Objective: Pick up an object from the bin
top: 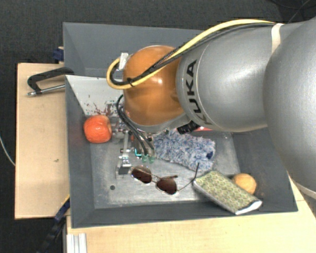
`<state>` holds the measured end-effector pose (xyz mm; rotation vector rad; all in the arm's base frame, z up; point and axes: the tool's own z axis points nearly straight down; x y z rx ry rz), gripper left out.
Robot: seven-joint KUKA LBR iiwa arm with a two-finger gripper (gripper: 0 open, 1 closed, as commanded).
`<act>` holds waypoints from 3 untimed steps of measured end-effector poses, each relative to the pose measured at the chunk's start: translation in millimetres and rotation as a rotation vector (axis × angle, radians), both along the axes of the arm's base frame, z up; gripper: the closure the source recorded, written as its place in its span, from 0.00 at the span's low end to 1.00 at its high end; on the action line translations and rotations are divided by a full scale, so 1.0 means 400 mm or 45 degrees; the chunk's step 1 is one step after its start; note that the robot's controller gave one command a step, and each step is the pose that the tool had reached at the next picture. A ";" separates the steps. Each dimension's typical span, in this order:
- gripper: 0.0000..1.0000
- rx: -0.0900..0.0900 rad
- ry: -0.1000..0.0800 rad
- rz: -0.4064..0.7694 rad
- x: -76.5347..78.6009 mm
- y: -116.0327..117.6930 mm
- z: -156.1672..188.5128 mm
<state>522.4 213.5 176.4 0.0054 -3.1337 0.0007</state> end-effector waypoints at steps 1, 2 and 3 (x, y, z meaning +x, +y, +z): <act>0.00 0.003 -0.011 -0.004 0.005 -0.003 0.012; 0.00 0.001 0.001 0.232 -0.033 -0.129 -0.159; 0.00 0.000 -0.010 0.325 -0.053 -0.201 -0.122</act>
Offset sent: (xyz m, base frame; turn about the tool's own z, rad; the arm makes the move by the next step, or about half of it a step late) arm 0.0025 -0.0249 -0.0649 -0.0490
